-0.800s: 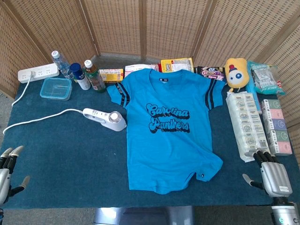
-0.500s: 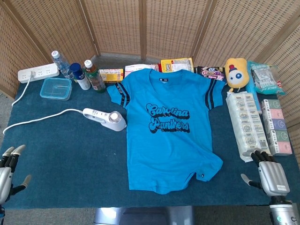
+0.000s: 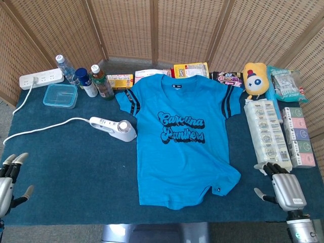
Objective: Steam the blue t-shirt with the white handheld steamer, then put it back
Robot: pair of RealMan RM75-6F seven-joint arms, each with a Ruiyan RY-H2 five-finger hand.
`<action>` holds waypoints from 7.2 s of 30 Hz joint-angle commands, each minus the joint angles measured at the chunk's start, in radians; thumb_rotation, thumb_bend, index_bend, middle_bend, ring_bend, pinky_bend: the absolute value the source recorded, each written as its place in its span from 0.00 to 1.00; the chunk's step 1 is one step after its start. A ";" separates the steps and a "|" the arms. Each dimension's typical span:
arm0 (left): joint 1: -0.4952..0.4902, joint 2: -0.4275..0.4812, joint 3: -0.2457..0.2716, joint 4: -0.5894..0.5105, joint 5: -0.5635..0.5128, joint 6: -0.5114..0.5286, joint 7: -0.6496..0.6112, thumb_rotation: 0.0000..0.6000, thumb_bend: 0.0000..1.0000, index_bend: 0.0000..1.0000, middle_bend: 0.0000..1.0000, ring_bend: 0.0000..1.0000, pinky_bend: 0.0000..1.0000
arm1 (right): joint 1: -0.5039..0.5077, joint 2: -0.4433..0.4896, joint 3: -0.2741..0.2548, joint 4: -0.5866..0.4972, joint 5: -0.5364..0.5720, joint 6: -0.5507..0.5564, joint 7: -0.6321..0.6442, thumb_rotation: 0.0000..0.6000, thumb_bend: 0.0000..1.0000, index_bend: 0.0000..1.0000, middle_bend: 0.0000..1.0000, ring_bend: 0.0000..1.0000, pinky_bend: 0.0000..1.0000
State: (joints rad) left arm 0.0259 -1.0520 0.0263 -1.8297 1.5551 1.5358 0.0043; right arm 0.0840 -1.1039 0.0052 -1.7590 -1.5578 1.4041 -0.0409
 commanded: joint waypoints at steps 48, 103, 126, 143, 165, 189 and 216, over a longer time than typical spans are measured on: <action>-0.237 0.023 -0.099 -0.078 -0.126 -0.244 0.111 1.00 0.32 0.05 0.14 0.03 0.19 | 0.241 -0.174 -0.051 0.168 -0.025 -0.327 -0.181 1.00 0.34 0.38 0.33 0.27 0.33; -0.446 -0.088 -0.181 0.157 -0.262 -0.436 0.124 1.00 0.31 0.05 0.16 0.05 0.19 | 0.252 -0.281 -0.059 0.292 -0.050 -0.229 -0.071 1.00 0.51 0.65 0.63 0.68 0.84; -0.667 -0.478 -0.229 0.602 -0.273 -0.558 0.110 1.00 0.32 0.05 0.17 0.06 0.19 | 0.253 -0.250 -0.048 0.282 -0.022 -0.226 -0.068 1.00 0.51 0.66 0.64 0.70 0.84; -0.801 -0.626 -0.270 0.827 -0.333 -0.677 0.121 1.00 0.32 0.05 0.18 0.08 0.19 | 0.259 -0.244 -0.038 0.283 -0.001 -0.235 -0.061 1.00 0.51 0.67 0.64 0.70 0.84; -0.917 -0.692 -0.292 0.939 -0.460 -0.816 0.237 1.00 0.42 0.23 0.31 0.25 0.36 | 0.260 -0.237 -0.029 0.278 0.021 -0.240 -0.063 1.00 0.51 0.68 0.65 0.71 0.85; -0.904 -0.709 -0.251 0.990 -0.388 -0.776 0.131 1.00 0.49 0.71 0.74 0.65 0.68 | 0.259 -0.212 -0.015 0.261 0.035 -0.230 -0.027 1.00 0.51 0.69 0.65 0.71 0.85; -0.778 -0.527 -0.277 0.560 -0.427 -0.628 0.024 1.00 0.48 0.78 0.80 0.73 0.73 | 0.253 -0.204 -0.032 0.233 0.030 -0.238 -0.026 1.00 0.51 0.69 0.66 0.71 0.86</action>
State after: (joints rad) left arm -0.7427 -1.5552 -0.2418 -1.2649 1.1408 0.8956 0.0053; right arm 0.3375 -1.3092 -0.0251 -1.5239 -1.5283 1.1670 -0.0657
